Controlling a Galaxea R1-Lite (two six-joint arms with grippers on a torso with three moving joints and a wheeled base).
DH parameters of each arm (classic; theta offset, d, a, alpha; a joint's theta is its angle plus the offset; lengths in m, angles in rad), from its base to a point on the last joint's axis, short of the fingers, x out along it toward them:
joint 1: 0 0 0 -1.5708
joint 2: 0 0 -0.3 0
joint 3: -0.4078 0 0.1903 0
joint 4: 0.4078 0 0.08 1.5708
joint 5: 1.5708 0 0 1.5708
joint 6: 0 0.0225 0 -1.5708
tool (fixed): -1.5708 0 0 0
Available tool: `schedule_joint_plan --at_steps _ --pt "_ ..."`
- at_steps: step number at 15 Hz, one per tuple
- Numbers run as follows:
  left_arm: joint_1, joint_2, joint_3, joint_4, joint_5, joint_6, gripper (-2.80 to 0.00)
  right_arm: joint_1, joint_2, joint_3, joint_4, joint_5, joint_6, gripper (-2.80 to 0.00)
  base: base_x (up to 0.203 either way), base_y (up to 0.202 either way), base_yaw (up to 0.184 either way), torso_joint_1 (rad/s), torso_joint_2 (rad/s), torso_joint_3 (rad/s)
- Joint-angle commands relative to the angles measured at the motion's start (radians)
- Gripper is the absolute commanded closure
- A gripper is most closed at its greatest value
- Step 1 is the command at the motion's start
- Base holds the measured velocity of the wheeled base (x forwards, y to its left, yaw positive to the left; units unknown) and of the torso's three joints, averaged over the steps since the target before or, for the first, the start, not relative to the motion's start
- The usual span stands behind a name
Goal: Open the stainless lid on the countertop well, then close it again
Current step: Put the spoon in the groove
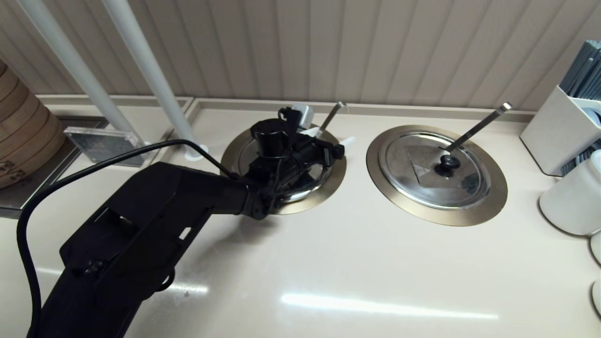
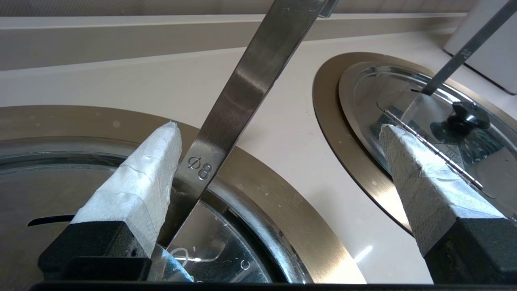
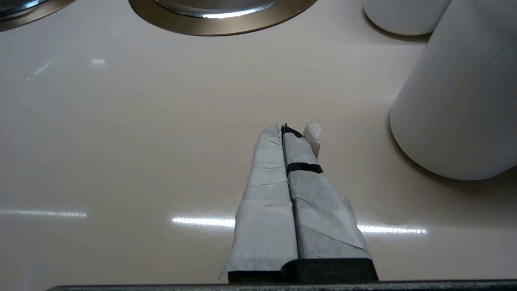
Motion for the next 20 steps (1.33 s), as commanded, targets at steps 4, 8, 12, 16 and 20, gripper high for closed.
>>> schedule_joint_plan --at_steps 4,8,12,16,20 --pt "-0.013 -0.024 0.053 -0.008 -0.001 -0.001 -2.8 0.0 0.0 0.005 0.0 -0.001 0.0 0.0 0.0 0.0 0.0 0.0 0.0 0.0" --pt "-0.013 -0.025 0.052 -0.015 0.002 -0.001 -2.8 0.0 0.0 0.005 0.0 -0.001 0.0 0.0 0.0 0.0 0.0 0.0 0.0 0.0" --pt "0.006 -0.006 -0.034 -0.015 0.045 0.008 -2.8 0.0 0.0 0.005 0.0 -0.001 0.0 0.0 0.0 0.0 0.0 0.0 0.0 0.0" --pt "0.047 0.049 -0.14 0.036 0.088 0.014 -2.8 0.0 0.0 0.005 0.0 -0.001 0.0 0.0 0.0 0.0 0.0 0.0 0.0 0.0" --pt "0.063 0.06 -0.15 0.039 0.083 0.014 -2.8 0.0 0.0 0.005 0.0 0.001 0.0 0.0 0.0 0.0 0.0 0.0 0.0 0.0"
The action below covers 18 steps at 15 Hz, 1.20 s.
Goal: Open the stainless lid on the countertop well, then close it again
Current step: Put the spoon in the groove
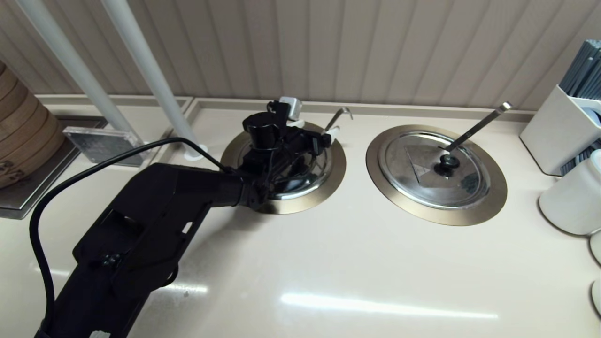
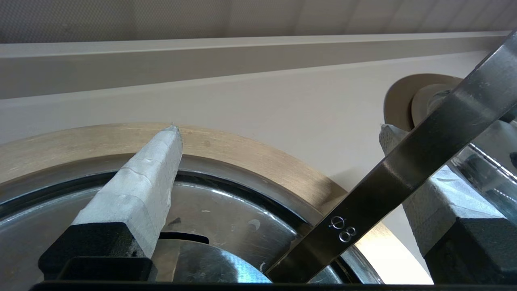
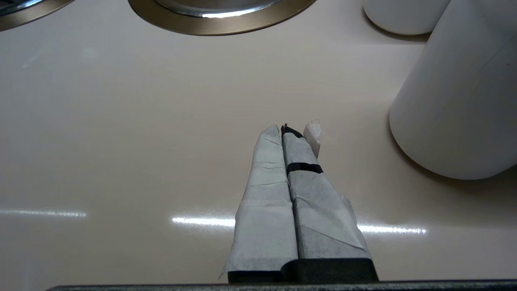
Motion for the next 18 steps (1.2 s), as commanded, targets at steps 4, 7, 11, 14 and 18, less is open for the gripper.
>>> schedule_joint_plan --at_steps 4,7,11,14,18 --pt "0.024 0.001 -0.006 -0.007 0.003 -0.002 -2.8 0.0 0.0 0.005 0.0 0.001 0.0 0.0 0.0 0.0 0.0 0.0 0.0 0.0" --pt "0.038 -0.002 -0.006 -0.007 0.001 -0.002 -2.8 0.0 0.0 0.005 0.0 0.0 0.0 0.0 0.0 0.0 0.0 0.0 0.0 0.0" --pt "0.043 -0.004 -0.006 -0.007 0.001 -0.004 -2.8 0.0 0.0 0.005 0.0 0.0 0.0 0.0 0.0 0.0 0.0 0.0 0.0 0.0" --pt "0.054 -0.005 -0.006 -0.007 0.001 -0.002 -2.8 0.0 0.0 0.005 0.0 0.0 0.0 0.0 0.0 0.0 0.0 0.0 0.0 0.0" --pt "0.075 -0.002 -0.006 -0.007 0.0 -0.004 -2.8 0.0 0.0 0.005 0.0 0.0 0.0 0.0 0.0 0.0 0.0 0.0 0.0 0.0"
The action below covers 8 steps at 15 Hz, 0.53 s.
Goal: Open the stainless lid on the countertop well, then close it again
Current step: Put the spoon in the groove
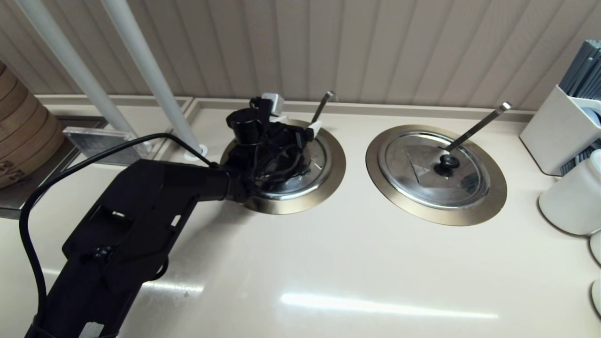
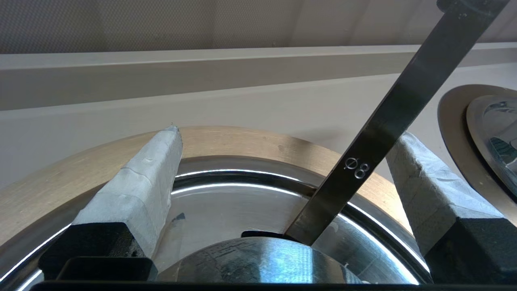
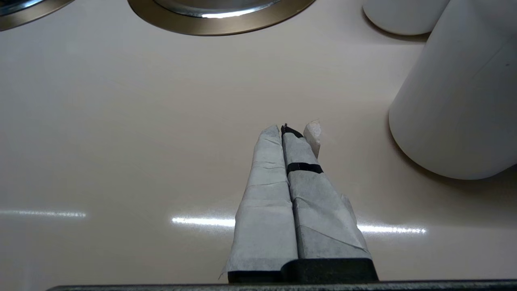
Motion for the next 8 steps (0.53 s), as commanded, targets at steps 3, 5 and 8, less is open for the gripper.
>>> schedule_joint_plan --at_steps 3,5,8 --pt "0.008 -0.002 0.0 -0.005 -0.002 -0.001 -2.8 0.0 0.0 0.005 0.0 0.0 0.0 0.0 0.0 0.0 0.0 0.0 0.0 0.0" --pt "0.012 -0.005 0.0 -0.005 -0.001 -0.001 -2.8 0.0 0.0 0.005 0.0 0.0 0.0 0.0 0.0 0.0 0.0 0.0 0.0 0.0" --pt "0.021 -0.012 0.001 -0.014 0.001 -0.004 -2.8 0.0 0.0 0.005 0.0 0.0 0.0 0.0 0.0 0.0 0.0 0.0 0.0 0.0"
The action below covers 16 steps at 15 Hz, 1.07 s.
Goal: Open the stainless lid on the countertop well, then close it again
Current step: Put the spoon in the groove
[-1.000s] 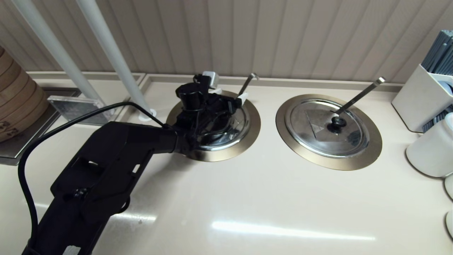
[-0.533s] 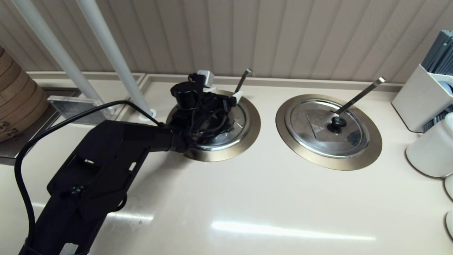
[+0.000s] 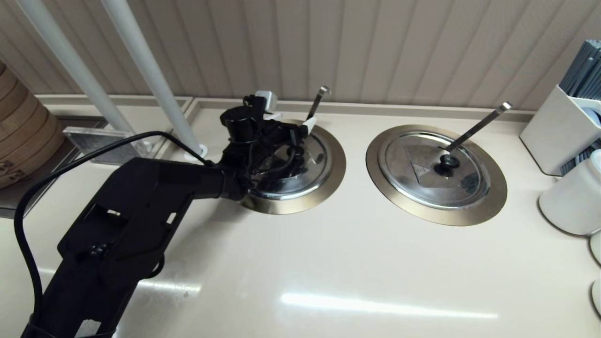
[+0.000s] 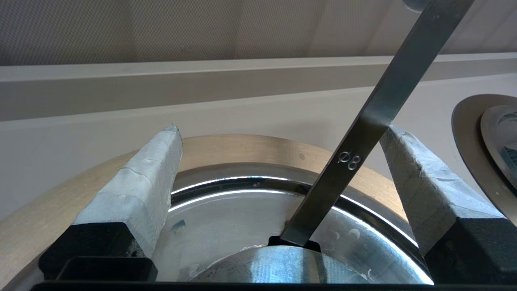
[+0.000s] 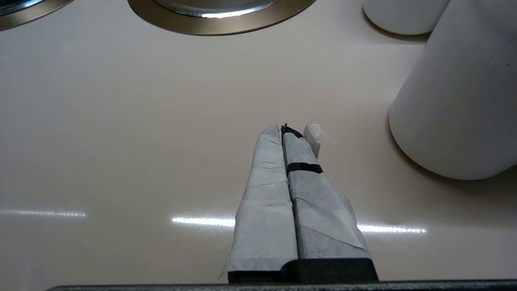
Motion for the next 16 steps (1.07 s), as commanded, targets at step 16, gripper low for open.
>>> schedule_joint_plan --at_steps 16 --pt "-0.024 -0.153 0.301 -0.085 0.007 -0.008 -2.8 0.0 0.0 0.005 0.0 0.0 0.0 0.0 0.0 0.0 0.0 0.0 0.0 0.0"
